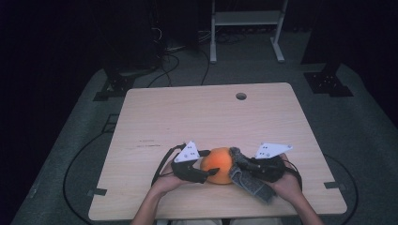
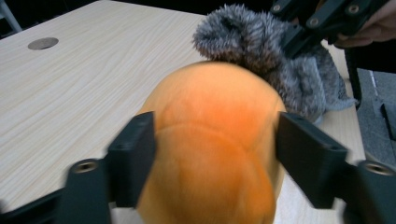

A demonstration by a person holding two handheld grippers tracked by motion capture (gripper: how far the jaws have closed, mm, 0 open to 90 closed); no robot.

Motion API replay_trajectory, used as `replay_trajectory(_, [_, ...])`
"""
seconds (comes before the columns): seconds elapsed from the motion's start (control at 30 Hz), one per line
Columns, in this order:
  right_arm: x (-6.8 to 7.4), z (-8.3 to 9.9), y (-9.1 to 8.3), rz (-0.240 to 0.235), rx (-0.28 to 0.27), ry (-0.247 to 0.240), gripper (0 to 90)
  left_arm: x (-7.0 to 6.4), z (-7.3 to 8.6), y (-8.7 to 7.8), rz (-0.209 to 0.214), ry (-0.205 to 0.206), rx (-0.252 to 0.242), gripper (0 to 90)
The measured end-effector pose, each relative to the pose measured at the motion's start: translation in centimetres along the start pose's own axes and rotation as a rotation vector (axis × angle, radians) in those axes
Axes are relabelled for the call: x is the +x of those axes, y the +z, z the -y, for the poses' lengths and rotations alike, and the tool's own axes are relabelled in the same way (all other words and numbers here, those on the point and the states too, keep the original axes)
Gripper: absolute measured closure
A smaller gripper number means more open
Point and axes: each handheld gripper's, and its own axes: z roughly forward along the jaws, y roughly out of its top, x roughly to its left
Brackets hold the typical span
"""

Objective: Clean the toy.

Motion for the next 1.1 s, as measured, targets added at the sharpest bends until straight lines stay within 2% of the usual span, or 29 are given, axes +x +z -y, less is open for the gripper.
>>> replay_trajectory(0.1, [-0.7,0.5,0.0,-0.012,-0.004,0.030,77.0,0.3,0.3,-0.1,-0.003,-0.013,0.020,37.2])
replay_trajectory(0.3, [-2.3,2.5,0.4,0.028,0.066,0.083,77.0,0.8,0.9,-0.6,0.006,-0.022,0.046,38.3])
replay_trajectory(0.37, [-2.6,2.9,0.6,0.024,0.081,0.098,77.0,0.9,1.0,-0.7,0.011,-0.025,0.045,38.3])
replay_trajectory(0.47, [-2.6,2.5,0.3,0.022,0.060,0.098,77.1,1.0,1.1,-0.8,0.012,-0.029,0.050,38.3])
replay_trajectory(0.6, [-2.5,1.9,-0.4,-0.015,0.010,0.104,77.0,1.3,1.3,-1.0,0.015,-0.039,0.045,37.7])
replay_trajectory(0.7, [-2.5,2.6,0.4,-0.022,0.061,0.110,77.0,1.4,1.4,-1.1,0.017,-0.043,0.046,37.0])
replay_trajectory(0.77, [-2.6,3.2,1.2,-0.011,0.124,0.098,76.9,1.4,1.4,-1.1,0.017,-0.043,0.045,37.0])
replay_trajectory(0.83, [-2.8,3.3,1.3,-0.008,0.139,0.106,76.9,1.4,1.4,-1.1,0.017,-0.043,0.046,36.9])
replay_trajectory(0.93, [-2.9,2.9,0.7,-0.002,0.109,0.114,76.9,1.3,1.4,-1.1,0.014,-0.041,0.046,37.0])
replay_trajectory(0.97, [-2.6,1.8,-0.4,-0.018,0.025,0.114,76.9,1.0,1.3,-0.8,0.020,-0.029,0.046,36.7])
replay_trajectory(1.1, [-1.7,0.5,-1.1,-0.058,-0.043,0.086,76.9,0.5,1.0,-0.2,0.027,-0.002,0.045,36.2])
